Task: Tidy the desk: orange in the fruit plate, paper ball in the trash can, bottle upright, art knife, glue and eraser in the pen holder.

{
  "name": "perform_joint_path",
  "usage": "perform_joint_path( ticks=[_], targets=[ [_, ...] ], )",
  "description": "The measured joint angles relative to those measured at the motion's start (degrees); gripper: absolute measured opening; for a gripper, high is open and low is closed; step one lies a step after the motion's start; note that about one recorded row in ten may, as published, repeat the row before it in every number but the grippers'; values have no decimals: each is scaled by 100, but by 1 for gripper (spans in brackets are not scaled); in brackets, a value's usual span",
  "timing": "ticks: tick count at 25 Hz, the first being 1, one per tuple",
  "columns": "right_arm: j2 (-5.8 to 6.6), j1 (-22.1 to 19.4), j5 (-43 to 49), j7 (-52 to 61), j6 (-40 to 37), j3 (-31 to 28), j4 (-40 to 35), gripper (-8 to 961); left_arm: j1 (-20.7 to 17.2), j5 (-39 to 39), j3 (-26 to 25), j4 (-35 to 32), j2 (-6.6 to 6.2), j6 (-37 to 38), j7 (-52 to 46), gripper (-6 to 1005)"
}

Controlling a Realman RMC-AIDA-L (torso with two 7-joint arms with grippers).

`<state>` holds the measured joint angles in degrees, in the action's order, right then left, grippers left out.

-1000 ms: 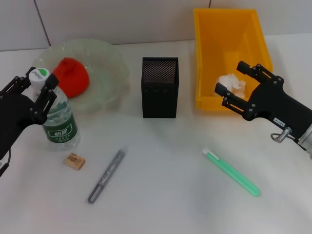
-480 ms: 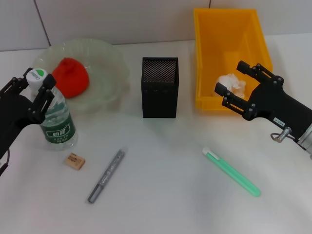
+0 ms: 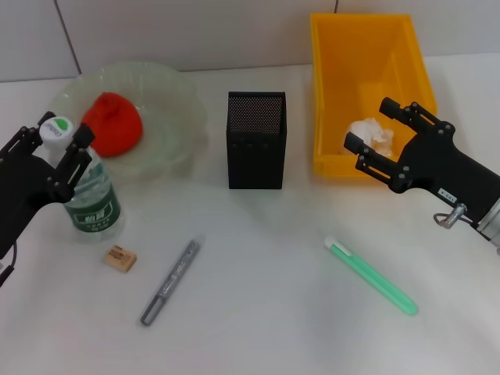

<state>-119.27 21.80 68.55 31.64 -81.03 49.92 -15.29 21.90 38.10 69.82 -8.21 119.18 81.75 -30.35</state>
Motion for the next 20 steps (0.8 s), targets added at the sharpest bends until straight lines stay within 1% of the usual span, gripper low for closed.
perform_joint_path(
  ticks=[2,11,18,20],
  targets=[
    [0,0,0,0,0,0,0,766,-8,-1,0,0,0,12,-12,575],
    [0,10,0,0,7,0,0,767,-36,-4,-13,-13,-1,83,-30,744],
    [0,18,0,0,54,0,0,767,-60,34,-1,-36,-25,365,-43,860],
    [0,18,0,0,55,0,1,767,-63,35,2,-36,-27,429,-46,860]
  ],
)
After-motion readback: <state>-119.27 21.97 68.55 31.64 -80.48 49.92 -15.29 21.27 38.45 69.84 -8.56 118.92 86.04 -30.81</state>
